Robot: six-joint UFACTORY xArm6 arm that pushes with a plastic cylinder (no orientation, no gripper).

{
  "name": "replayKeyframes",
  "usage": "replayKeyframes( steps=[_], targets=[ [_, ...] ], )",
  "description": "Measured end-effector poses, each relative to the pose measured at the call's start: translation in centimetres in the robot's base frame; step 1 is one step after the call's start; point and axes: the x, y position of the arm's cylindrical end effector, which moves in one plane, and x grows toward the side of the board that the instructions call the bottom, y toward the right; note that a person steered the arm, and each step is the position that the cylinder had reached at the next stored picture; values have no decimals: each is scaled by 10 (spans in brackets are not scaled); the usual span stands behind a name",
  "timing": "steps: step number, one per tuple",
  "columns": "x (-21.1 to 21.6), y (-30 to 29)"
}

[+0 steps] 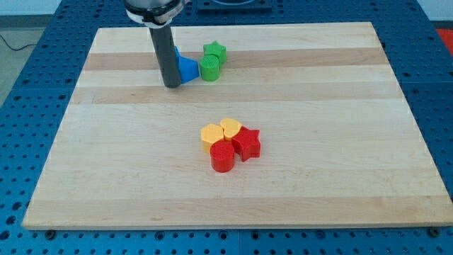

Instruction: Push blue cube to the left of green star

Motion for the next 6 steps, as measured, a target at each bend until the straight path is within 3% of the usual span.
replayKeyframes(
  steps=[3,4,6],
  targets=[
    [0,-87],
    [-20,-114],
    [-52,-63]
  ],
)
